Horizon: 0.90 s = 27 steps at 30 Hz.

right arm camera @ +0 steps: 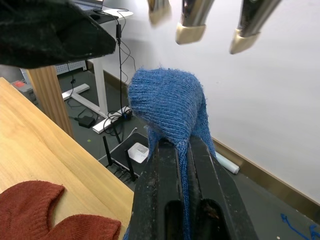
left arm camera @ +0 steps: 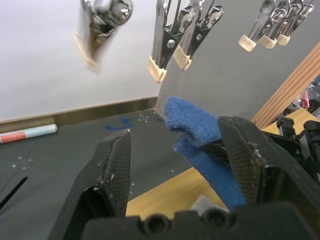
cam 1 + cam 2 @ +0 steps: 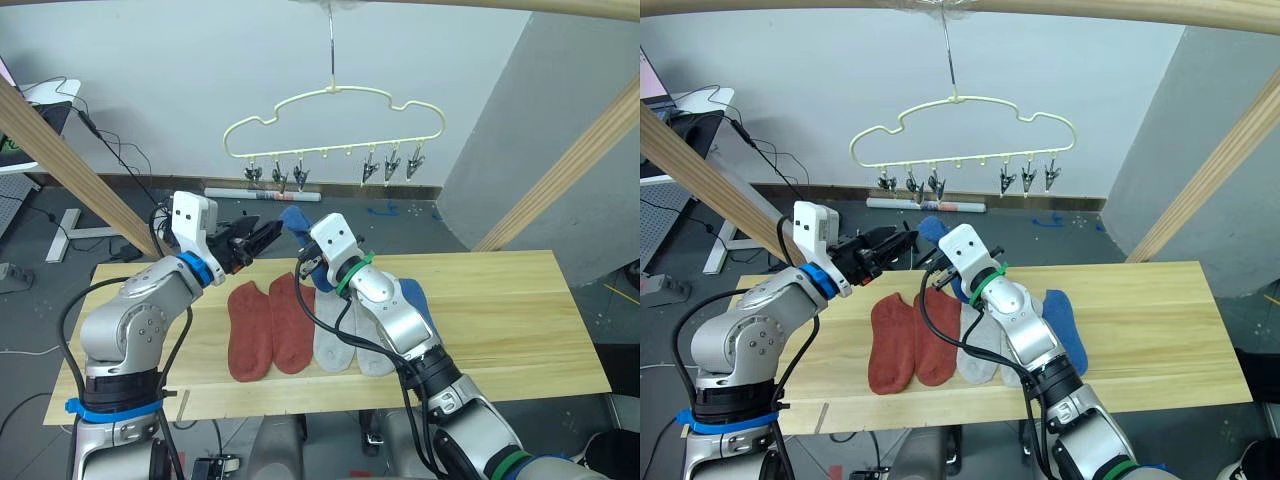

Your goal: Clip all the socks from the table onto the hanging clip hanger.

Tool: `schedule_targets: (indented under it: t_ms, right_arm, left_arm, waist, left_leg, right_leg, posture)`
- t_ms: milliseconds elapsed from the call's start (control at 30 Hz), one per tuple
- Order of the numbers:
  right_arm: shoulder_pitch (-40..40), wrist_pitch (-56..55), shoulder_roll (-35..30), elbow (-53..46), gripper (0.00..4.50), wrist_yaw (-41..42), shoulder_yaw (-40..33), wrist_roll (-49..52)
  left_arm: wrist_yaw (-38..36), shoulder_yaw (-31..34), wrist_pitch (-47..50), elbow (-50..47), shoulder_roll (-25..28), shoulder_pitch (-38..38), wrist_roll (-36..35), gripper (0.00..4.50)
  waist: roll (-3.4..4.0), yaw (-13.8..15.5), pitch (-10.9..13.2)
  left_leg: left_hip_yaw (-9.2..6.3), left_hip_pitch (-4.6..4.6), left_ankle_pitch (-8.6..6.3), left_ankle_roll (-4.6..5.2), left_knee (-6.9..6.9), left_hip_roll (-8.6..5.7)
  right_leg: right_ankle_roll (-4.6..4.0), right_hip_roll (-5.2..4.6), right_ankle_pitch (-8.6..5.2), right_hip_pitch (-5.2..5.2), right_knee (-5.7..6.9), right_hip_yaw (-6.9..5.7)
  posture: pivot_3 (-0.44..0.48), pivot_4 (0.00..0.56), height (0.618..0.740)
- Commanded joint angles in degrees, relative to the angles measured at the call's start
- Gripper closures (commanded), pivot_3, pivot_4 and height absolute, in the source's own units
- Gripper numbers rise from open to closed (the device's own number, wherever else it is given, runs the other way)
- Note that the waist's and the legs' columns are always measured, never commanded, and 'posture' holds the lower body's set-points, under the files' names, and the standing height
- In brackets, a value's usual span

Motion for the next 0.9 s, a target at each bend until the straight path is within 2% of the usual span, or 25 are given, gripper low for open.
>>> schedule_targets:
  t_ms: [33,133,300,600,900]
  right_arm:
    - [-0.19,-0.51,0.40,-1.90,4.50,-0.18,-0.01,-0.24]
    - [-0.23,-0.52,0.39,-1.97,4.50,-0.16,0.02,-0.22]
    - [0.24,-0.39,0.10,-3.24,4.50,0.54,0.03,0.21]
    - [2.96,0.31,-1.37,-9.61,4.50,4.07,0.56,1.45]
    - [4.57,2.97,-2.99,-15.13,4.50,5.71,-0.16,1.85]
  left_arm:
    - [-0.50,0.54,-1.42,-1.06,0.34,-0.75,0.37,1.42]
    - [-0.66,0.37,-2.25,-1.08,0.43,-0.74,1.17,1.42]
    - [-0.45,-0.43,-9.10,1.39,-0.16,-3.25,6.24,1.42]
    - [3.02,-1.86,-22.84,6.46,-4.46,-6.28,15.48,1.42]
    - [4.59,-3.73,-33.39,10.68,-8.15,-7.44,21.77,1.42]
  waist:
    - [0.00,0.00,0.00]
    - [0.00,-0.02,0.00]
    - [-0.01,0.03,-0.01]
    - [-0.04,-0.03,-0.02]
    - [-0.04,-0.01,-0.02]
  left_leg:
    - [0.01,0.00,0.00,0.00,0.00,0.00]
    - [0.00,0.00,0.00,0.00,0.00,0.00]
    - [-0.01,0.00,0.00,0.00,0.01,0.00]
    - [0.02,-0.01,0.00,0.01,0.00,0.00]
    - [0.00,0.00,-0.01,0.03,0.03,0.00]
  right_leg:
    - [0.00,0.00,0.00,0.00,0.00,0.00]
    - [0.00,0.00,0.00,0.00,0.00,0.00]
    - [0.00,0.00,0.00,0.00,0.02,-0.01]
    - [0.00,-0.01,0.00,0.00,-0.01,0.00]
    - [-0.01,0.00,0.01,0.00,0.05,-0.03]
  posture:
    - [-0.079,0.264,0.740]
    - [-0.079,0.264,0.740]
    - [-0.080,0.260,0.740]
    - [-0.082,0.259,0.740]
    - [-0.102,0.271,0.740]
